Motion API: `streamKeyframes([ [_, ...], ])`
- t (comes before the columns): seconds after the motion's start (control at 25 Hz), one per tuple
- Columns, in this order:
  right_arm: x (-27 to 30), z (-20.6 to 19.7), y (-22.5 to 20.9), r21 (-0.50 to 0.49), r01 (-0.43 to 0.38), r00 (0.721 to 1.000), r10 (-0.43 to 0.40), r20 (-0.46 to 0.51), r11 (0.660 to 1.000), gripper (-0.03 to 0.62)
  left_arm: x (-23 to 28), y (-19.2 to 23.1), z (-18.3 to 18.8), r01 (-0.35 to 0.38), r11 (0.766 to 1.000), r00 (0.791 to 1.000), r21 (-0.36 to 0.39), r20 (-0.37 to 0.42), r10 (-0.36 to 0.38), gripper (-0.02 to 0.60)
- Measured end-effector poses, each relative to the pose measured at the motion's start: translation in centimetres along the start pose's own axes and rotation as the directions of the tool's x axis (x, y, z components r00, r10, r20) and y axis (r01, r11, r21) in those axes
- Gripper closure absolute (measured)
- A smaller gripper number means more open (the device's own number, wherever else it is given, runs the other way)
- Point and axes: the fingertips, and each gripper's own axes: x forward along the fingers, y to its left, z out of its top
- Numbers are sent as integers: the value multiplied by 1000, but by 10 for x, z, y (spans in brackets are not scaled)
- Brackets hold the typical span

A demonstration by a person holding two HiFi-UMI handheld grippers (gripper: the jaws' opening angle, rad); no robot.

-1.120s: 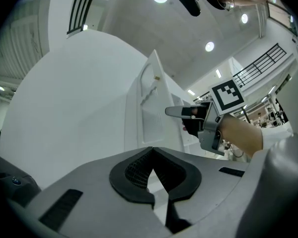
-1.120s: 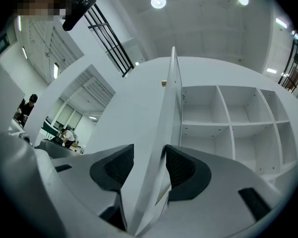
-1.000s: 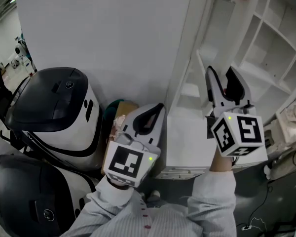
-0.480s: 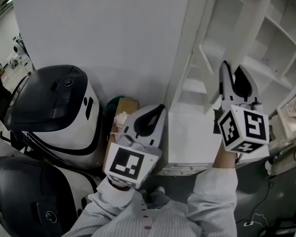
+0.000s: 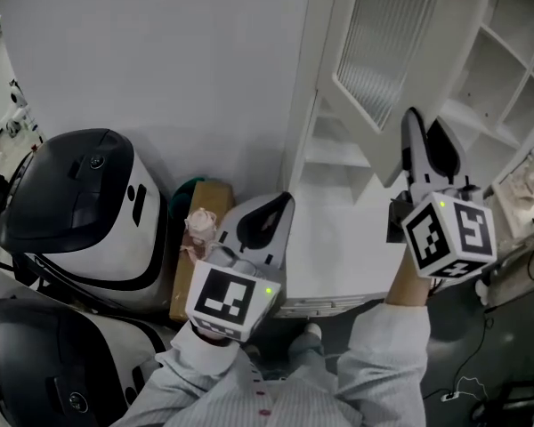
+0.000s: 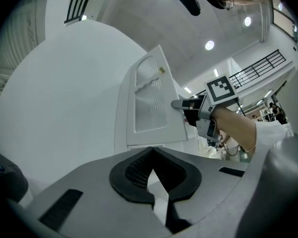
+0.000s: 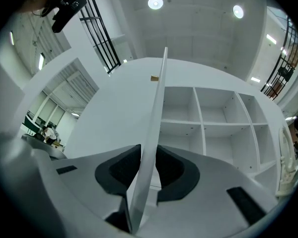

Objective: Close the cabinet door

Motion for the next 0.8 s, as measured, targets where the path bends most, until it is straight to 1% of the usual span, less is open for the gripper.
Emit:
streamKeyframes([
  [0.2,2,-9,-36,43,-68,998,68,21,997,500,42,-24,-6,19,1000,1000,8,-2,-19,571],
  [0.4,9,-21,-77,97,-142,990,139,39,985,500,92,-50,-12,26,1000,1000,13,-9,-26,571],
  [0.64,28,-37,-123,141,-221,974,213,73,965,500,148,-70,-14,24,999,1000,30,-8,-24,571],
  [0.8,44,-48,-147,149,-264,963,253,94,953,500,177,-80,-18,-1,999,1000,48,-14,1,571],
])
